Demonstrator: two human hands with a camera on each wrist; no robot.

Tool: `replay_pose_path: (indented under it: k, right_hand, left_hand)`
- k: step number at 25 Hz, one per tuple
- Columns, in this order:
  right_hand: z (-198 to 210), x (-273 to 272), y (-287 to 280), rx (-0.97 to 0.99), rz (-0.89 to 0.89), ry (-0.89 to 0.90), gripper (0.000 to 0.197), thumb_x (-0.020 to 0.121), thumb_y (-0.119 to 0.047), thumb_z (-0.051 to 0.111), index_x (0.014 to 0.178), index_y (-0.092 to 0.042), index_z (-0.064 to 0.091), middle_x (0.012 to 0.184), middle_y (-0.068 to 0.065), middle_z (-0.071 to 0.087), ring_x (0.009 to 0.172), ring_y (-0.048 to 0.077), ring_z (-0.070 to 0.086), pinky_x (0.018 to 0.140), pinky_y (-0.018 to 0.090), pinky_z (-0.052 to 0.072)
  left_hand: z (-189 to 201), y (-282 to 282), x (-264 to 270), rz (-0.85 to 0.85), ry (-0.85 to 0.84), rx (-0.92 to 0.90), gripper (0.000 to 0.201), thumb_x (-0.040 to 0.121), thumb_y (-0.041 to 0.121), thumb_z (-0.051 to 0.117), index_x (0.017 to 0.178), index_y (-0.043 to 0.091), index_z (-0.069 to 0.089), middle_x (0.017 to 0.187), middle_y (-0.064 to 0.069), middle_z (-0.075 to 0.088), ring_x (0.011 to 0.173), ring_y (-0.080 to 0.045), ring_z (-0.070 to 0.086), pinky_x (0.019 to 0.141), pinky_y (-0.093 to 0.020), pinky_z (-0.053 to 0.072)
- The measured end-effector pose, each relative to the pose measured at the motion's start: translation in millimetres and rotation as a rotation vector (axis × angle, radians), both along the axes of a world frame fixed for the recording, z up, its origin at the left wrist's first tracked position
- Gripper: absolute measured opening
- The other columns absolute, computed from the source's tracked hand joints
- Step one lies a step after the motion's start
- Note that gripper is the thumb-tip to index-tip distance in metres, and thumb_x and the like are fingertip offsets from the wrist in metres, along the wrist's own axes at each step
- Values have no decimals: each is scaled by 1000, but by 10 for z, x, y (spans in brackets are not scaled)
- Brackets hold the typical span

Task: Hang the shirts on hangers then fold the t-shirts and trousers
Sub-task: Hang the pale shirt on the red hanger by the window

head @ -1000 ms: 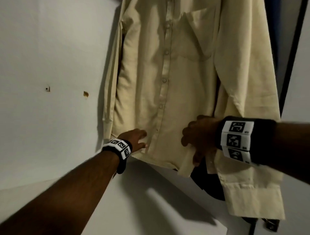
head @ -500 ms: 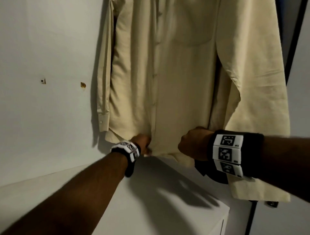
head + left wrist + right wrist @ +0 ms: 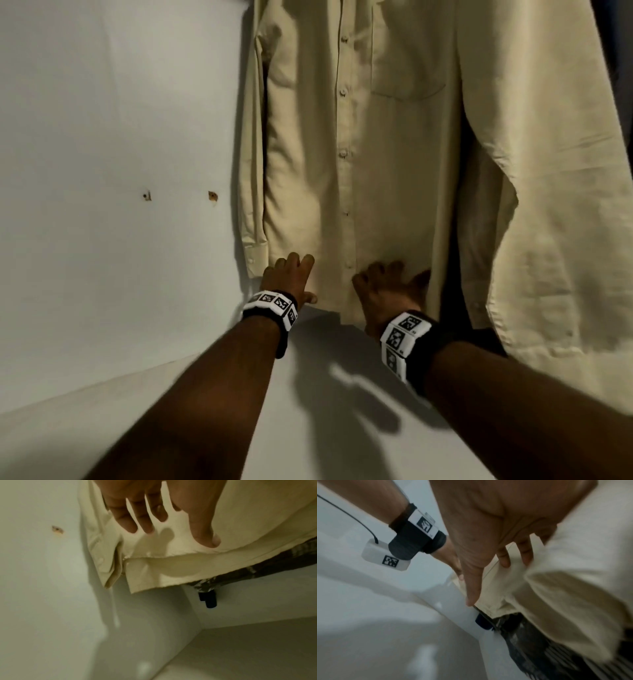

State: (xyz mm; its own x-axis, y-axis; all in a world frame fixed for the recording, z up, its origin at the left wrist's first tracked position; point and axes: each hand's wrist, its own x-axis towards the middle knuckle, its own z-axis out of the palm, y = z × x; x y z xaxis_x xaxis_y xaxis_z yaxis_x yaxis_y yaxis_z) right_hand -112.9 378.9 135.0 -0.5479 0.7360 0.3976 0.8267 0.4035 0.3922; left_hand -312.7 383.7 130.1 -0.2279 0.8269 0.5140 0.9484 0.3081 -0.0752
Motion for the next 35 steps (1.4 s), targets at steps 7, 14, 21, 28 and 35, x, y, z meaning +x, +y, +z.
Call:
replay_pose_path:
  k: [7,14,21,28,35]
  right_hand:
    - [-55,110,413,-46,-168,-93,51,93,-37,54,139,-25,37,145,9,35,132,41,33,103,65,28]
    - [71,186,530,-147,-66,-68,28,99,-28,47,126,-21,52,132,4,52,123,26,49,106,47,33]
    - [57,59,606,-164,-25,-76,26,101,-22,42,123,-18,56,127,3,57,116,23,57,94,39,44]
    - [73,-94,647,-143,-4,-52,26,101,-17,39,120,-17,57,123,2,60,110,21,60,90,35,49]
    - [154,-158,582,-201,-25,-29,25,100,-19,43,122,-18,55,127,4,56,117,24,56,94,43,47]
  left_hand:
    - [-175,335,-249,51,347,8,93,57,39,85,136,30,36,140,-8,34,113,-32,45,88,-43,38]
    - [-70,611,-194,-14,438,-145,27,81,5,51,102,14,66,106,-7,64,99,-30,59,84,-37,44]
    - [-812,468,-366,-43,286,-408,28,88,9,52,115,10,60,113,-12,62,103,-33,60,84,-41,48]
    - [-115,459,-92,-174,273,-72,40,78,32,62,116,19,54,116,-6,54,104,-31,54,81,-36,38]
    - [-108,501,-46,-184,434,-138,71,57,36,76,123,27,51,111,-2,54,91,-29,55,72,-37,41]
